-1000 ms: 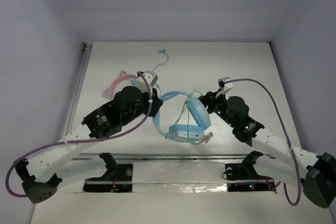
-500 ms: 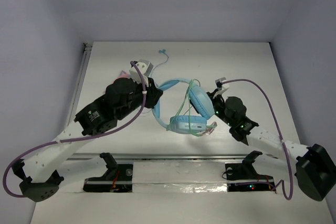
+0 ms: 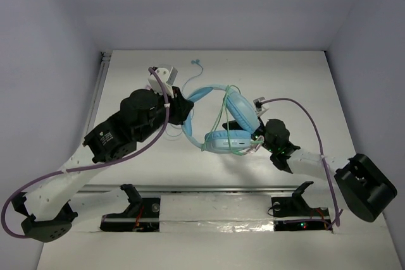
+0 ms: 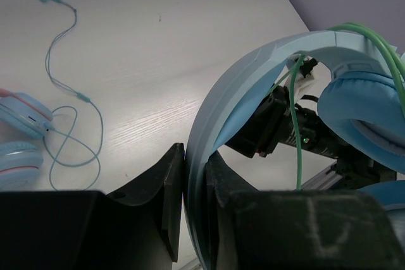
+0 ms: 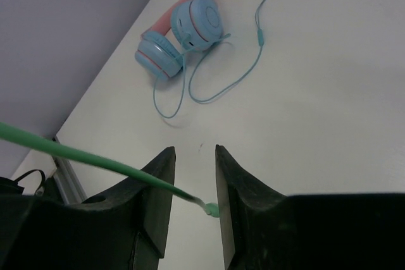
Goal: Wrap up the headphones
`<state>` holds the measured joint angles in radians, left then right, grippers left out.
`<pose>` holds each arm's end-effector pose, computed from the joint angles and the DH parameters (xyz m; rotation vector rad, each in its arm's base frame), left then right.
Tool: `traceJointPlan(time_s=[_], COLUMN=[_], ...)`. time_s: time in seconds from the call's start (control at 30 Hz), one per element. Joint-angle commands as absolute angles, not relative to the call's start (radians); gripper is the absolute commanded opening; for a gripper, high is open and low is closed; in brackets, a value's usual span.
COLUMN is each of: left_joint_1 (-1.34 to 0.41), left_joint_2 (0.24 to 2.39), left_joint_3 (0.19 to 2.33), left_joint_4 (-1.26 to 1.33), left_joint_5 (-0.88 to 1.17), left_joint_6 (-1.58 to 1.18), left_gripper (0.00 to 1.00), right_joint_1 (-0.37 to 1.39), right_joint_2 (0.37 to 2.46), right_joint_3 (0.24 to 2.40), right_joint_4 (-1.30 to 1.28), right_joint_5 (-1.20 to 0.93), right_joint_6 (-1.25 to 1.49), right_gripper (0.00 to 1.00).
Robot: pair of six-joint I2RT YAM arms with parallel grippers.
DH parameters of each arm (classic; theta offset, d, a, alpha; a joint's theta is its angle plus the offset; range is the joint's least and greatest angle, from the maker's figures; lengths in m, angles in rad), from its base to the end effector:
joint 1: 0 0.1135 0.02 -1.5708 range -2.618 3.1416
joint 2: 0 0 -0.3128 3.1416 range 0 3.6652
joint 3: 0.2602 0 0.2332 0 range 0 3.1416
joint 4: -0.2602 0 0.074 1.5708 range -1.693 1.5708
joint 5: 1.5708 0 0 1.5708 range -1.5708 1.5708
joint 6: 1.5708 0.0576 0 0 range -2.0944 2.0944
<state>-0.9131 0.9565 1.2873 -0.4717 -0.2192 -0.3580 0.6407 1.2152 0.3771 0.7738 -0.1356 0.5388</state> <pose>0.1091 -0.1208 0.4808 0.3204 1.7380 -0.7509 0.1855 0.1480 0.2709 -0.1981 1.7224 1.0000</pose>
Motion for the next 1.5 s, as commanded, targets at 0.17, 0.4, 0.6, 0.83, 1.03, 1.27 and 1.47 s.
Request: traceJointPlan(time_s=[0.17, 0.4, 0.6, 0.83, 1.03, 1.27, 1.47], left_joint_1=[-0.908, -0.899, -0.899, -0.879, -0.770, -0.700, -0.661], left_joint_2=[0.937, 0.939, 0.968, 1.002, 1.029, 1.156, 1.279], left_joint_3=[1.381, 1.387, 1.393, 1.390, 1.275, 1.197, 1.186], left_joint_4=[-0.348, -0.321, -0.275, -0.224, -0.051, 0.084, 0.123], left_joint_5=[-0.229, -0.241, -0.250, -0.278, -0.408, -0.507, -0.595], left_joint_6=[-0.442, -0.451, -0.479, -0.497, -0.580, -0.686, -0.678], left_gripper=[0.00, 0.00, 0.00, 0.00, 0.00, 0.00, 0.00], right_joint_1=[0.634, 0.634, 0.634, 0.634, 0.676, 0.865, 1.043], right_joint_2=[1.273, 1.319, 1.361, 1.384, 1.437, 1.476, 1.385], right_joint_3=[0.364, 0.361, 0.353, 0.336, 0.308, 0.319, 0.330], right_joint_4=[0.948, 1.006, 1.049, 1.081, 1.150, 1.103, 0.976], right_joint_5=[-0.133, -0.138, -0.144, -0.152, -0.152, -0.026, 0.087], right_joint_6=[0.568, 0.575, 0.603, 0.637, 0.727, 0.814, 0.848], right_gripper=[0.42, 0.32, 0.35, 0.19, 0.00, 0.00, 0.00])
